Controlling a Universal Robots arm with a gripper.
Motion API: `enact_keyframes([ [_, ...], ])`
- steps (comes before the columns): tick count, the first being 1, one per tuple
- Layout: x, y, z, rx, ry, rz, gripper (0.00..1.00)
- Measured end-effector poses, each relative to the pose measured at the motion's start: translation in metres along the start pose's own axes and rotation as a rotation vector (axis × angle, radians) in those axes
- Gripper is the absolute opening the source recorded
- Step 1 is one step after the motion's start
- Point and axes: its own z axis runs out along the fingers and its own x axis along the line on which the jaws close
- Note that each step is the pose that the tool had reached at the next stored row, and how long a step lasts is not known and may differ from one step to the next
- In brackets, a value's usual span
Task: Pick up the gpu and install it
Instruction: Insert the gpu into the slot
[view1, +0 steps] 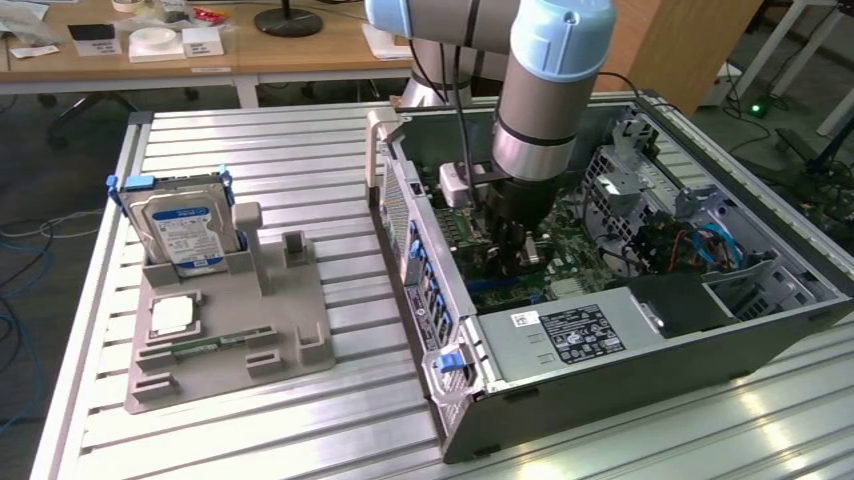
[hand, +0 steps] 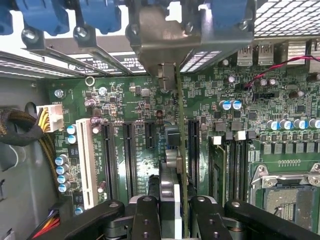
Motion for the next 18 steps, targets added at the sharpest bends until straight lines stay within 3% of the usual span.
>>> enact_keyframes([
  [18, 0.0004, -0.0001, 0.0007, 0.0001, 0.0011, 0.000, 0.28],
])
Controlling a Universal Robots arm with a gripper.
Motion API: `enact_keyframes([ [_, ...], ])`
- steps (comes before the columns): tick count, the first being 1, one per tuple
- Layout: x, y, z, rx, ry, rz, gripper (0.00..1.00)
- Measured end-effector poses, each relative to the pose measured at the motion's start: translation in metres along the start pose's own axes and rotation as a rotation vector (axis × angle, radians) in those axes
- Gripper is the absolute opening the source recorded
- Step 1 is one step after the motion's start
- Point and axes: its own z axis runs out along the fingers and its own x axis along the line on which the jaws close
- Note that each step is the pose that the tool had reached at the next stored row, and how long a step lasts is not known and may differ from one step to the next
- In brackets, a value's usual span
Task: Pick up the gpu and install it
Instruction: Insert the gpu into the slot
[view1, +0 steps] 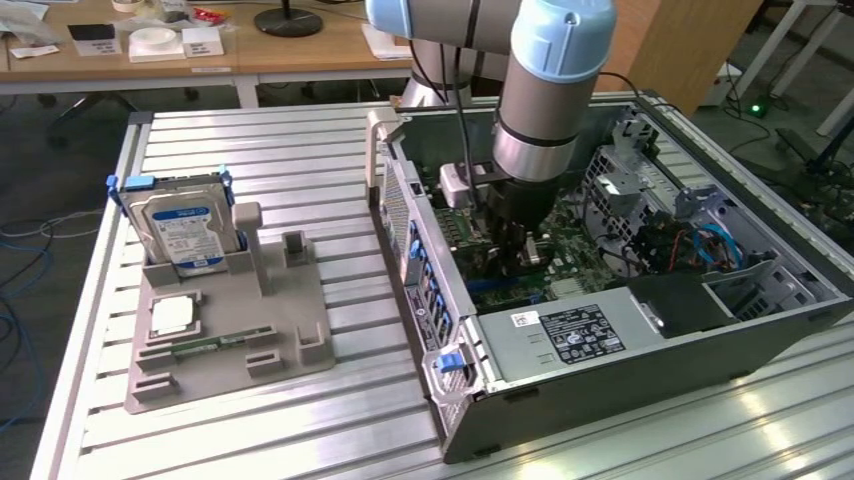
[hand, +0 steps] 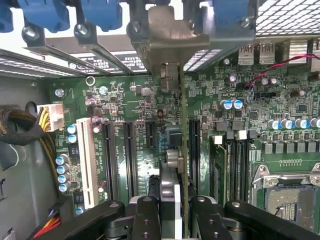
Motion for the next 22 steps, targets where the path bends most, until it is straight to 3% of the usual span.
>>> enact_keyframes([
  [22, 0.0002, 0.0031, 0.0085, -0.0006, 0.0005, 0.001, 0.28],
])
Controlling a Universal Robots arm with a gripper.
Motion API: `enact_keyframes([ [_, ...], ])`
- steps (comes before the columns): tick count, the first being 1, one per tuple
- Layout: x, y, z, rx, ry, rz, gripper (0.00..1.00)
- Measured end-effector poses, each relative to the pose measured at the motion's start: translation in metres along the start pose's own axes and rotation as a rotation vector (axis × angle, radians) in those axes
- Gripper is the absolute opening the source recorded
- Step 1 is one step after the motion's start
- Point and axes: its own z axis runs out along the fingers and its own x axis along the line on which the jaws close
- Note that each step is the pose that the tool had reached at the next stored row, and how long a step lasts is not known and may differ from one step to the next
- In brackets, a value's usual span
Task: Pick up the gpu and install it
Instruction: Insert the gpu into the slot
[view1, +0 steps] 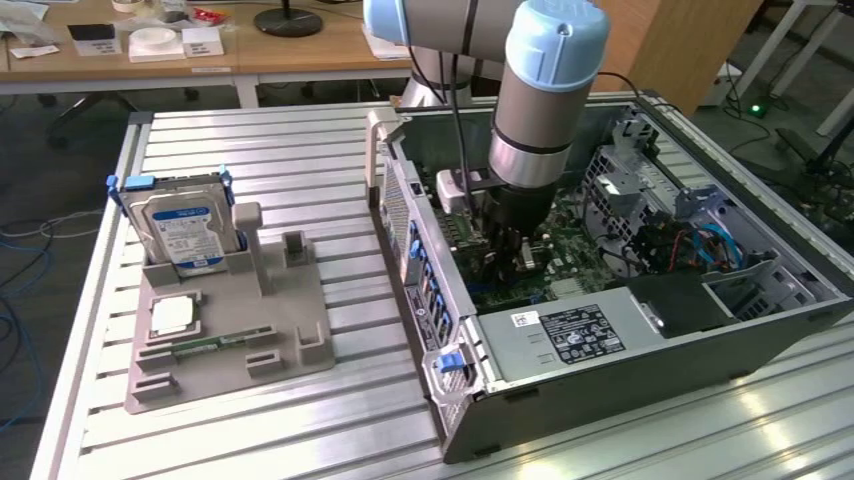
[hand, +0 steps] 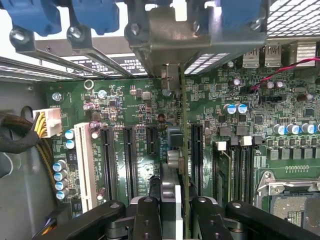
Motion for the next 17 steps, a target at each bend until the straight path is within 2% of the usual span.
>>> enact_keyframes([
  [7, 0.0000, 0.0004, 0.0055, -0.0004, -0.0003, 0.000, 0.28],
  [9, 0.0001, 0.0007, 0.0081, -0.0012, 0.0014, 0.000, 0.28],
  [17, 0.0000, 0.0009, 0.0090, -0.0006, -0.0002, 0.000, 0.28],
])
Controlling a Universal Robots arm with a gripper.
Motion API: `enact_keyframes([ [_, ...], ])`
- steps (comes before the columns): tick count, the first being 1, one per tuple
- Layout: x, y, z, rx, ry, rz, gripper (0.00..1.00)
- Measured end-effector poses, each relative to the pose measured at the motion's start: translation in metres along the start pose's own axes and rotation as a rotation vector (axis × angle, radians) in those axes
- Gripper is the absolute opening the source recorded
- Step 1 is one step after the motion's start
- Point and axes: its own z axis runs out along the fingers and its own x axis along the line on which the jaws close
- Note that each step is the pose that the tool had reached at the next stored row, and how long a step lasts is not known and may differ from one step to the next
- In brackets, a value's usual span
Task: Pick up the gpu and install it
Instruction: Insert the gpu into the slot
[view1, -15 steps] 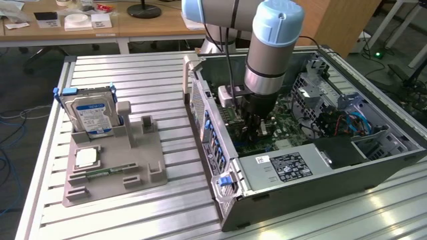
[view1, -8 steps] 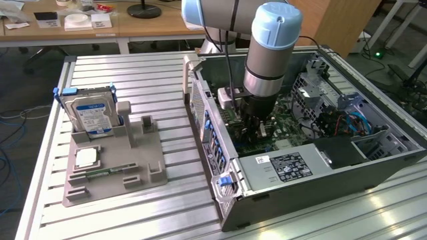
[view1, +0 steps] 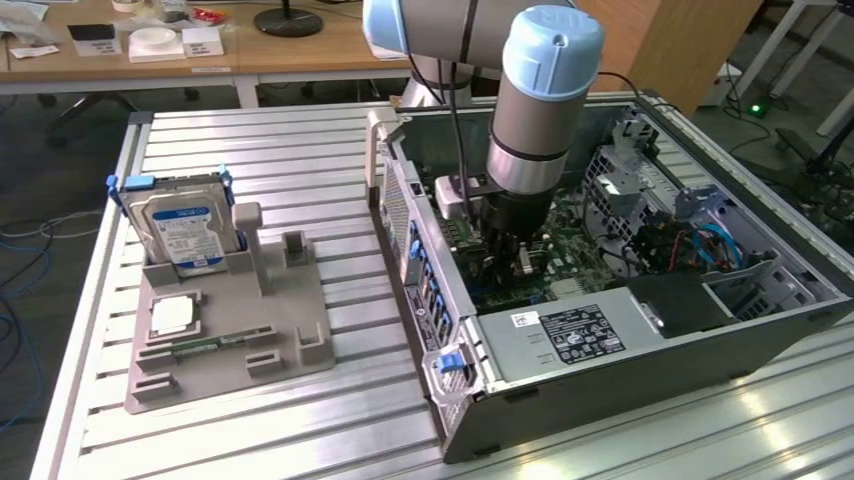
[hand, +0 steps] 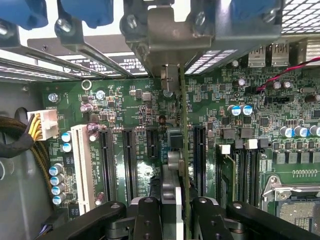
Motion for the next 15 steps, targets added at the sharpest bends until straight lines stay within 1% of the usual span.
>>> enact_keyframes([
  [3, 0.000, -0.0001, -0.0007, 0.0009, -0.0007, 0.000, 0.28],
  [4, -0.001, -0.0002, -0.0009, 0.0037, -0.0047, 0.000, 0.29],
  [6, 0.000, -0.0005, -0.0073, 0.0060, -0.0005, 0.000, 0.29],
  [7, 0.000, -0.0008, -0.0103, 0.0074, -0.0012, 0.000, 0.35],
  [15, 0.000, -0.0030, -0.0441, 0.0118, -0.0010, 0.000, 0.35],
])
